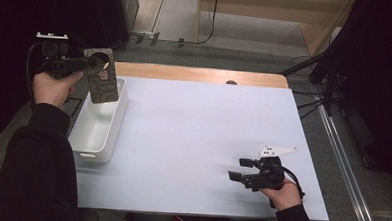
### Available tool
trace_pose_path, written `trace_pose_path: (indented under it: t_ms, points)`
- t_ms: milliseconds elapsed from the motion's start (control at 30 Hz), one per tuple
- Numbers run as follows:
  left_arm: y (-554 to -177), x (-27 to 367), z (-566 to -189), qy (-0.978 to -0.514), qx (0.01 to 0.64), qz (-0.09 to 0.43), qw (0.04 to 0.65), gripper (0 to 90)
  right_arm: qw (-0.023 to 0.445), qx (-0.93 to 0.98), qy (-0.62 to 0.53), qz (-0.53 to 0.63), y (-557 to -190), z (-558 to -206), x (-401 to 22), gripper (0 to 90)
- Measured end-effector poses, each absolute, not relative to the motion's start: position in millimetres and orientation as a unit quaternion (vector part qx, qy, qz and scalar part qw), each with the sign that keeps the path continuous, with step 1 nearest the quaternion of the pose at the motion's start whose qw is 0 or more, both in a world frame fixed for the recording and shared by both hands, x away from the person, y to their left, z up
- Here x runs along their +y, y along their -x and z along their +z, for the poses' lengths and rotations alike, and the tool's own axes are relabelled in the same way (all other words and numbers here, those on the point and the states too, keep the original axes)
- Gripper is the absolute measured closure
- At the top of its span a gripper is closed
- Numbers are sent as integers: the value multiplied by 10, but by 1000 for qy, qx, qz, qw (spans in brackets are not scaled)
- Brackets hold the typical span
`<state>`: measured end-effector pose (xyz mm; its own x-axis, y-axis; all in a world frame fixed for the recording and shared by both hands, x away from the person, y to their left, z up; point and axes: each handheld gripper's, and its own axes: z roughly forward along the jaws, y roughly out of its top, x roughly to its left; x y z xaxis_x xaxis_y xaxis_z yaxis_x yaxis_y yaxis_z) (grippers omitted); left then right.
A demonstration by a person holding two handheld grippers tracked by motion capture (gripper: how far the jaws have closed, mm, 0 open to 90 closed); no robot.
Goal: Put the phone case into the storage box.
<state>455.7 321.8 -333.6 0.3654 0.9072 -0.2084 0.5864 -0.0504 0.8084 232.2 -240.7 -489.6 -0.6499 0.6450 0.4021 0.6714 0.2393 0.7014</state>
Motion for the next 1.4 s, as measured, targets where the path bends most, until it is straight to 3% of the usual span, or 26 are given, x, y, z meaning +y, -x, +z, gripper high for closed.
trace_pose_path:
  t_ms: [1033,1400]
  points:
    - [-4872,3251,-3698,-696,537,204,431,735,17,-781,424,-458,-2360,-4949,-2366,222]
    - [-4975,3200,-3839,-697,534,190,439,734,20,-775,428,-465,-2354,-4941,-2402,222]
